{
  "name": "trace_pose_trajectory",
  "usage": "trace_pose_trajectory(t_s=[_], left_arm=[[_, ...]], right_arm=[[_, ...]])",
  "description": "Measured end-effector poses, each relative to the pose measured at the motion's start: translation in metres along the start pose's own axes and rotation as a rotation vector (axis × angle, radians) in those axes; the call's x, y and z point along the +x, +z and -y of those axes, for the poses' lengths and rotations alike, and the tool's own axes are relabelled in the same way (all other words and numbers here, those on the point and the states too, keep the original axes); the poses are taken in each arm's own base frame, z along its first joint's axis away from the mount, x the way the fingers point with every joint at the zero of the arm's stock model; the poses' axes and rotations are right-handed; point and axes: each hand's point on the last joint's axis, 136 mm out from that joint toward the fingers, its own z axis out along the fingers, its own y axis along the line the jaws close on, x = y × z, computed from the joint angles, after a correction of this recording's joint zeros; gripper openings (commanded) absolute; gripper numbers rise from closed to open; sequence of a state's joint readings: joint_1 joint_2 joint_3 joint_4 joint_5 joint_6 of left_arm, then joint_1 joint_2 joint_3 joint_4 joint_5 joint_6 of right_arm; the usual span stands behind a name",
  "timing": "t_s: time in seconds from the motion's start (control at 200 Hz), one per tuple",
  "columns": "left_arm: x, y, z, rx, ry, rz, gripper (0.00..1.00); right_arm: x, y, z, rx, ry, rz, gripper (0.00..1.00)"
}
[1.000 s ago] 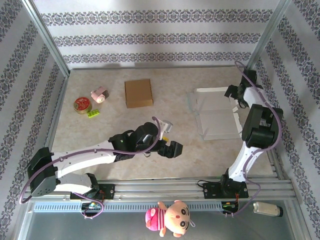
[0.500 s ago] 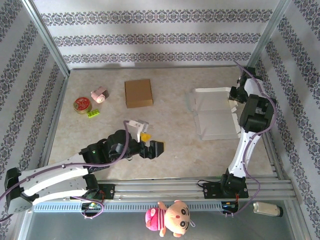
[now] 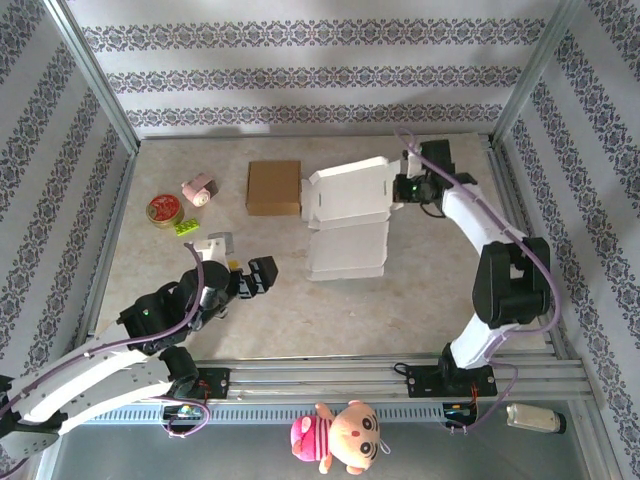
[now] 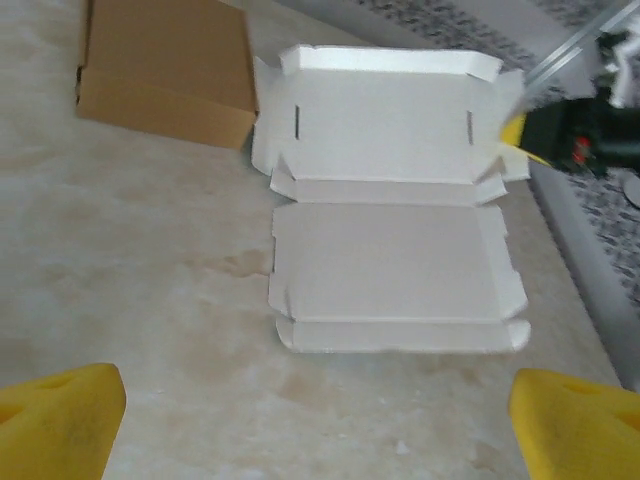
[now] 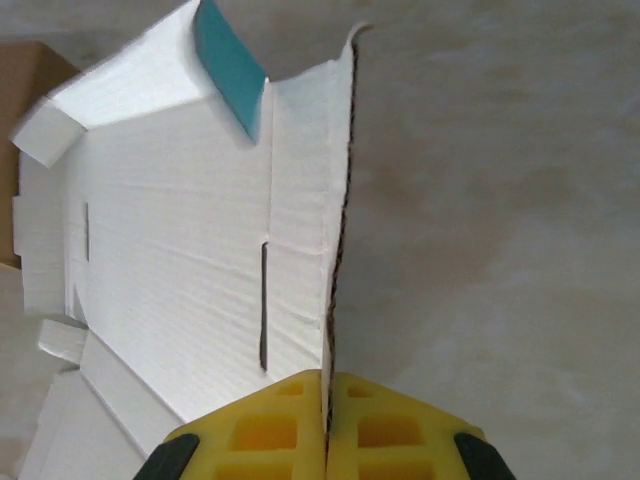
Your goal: Fold the paper box
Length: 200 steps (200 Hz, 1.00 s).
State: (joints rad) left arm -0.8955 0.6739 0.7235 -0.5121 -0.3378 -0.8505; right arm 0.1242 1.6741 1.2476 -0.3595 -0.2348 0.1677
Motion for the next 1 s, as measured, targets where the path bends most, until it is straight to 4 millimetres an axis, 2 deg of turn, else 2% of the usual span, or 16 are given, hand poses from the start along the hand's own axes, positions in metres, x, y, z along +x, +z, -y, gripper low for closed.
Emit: trace_pose_trajectory(t_s=[0.06,0.145,0.235,0.37,0.48,0.575,0.755,0.859,0.999], left_arm=[[-0.002,0.000,-0.009,-0.036,-0.014,-0.002,0.98],[-0.002,0.005,-0.023,-0.090,-0.035,-0.021,0.98],[0.002,0.015,-0.038,-0.150,-0.062,-0.064,0.97],[0.017,0.044,-0.056,-0.217,-0.099,-0.188,0.95],[0.036,0.079,-0.069,-0.261,-0.125,-0.309,0.91],[0.049,0.109,-0.076,-0.284,-0.138,-0.410,0.86],[0.045,0.166,-0.074,-0.287,-0.094,-0.480,0.75],[0.043,0.192,-0.078,-0.280,-0.085,-0.495,0.70],[0.045,0.223,-0.085,-0.263,-0.070,-0.533,0.56]], right_arm=[[0.024,0.006,-0.007,-0.024,0.016,-0.012,0.00],[0.060,0.013,-0.006,-0.021,0.044,-0.074,0.00],[0.078,0.015,-0.002,0.004,0.051,-0.117,0.00],[0.081,0.011,-0.010,0.019,0.019,-0.113,0.01],[0.087,0.011,-0.028,0.003,-0.024,-0.102,0.02],[0.097,0.020,-0.032,0.000,-0.034,-0.122,0.05],[0.114,0.042,-0.014,0.047,0.000,-0.183,0.12],[0.115,0.044,-0.013,0.050,0.009,-0.189,0.12],[0.115,0.044,-0.012,0.048,0.012,-0.188,0.11]])
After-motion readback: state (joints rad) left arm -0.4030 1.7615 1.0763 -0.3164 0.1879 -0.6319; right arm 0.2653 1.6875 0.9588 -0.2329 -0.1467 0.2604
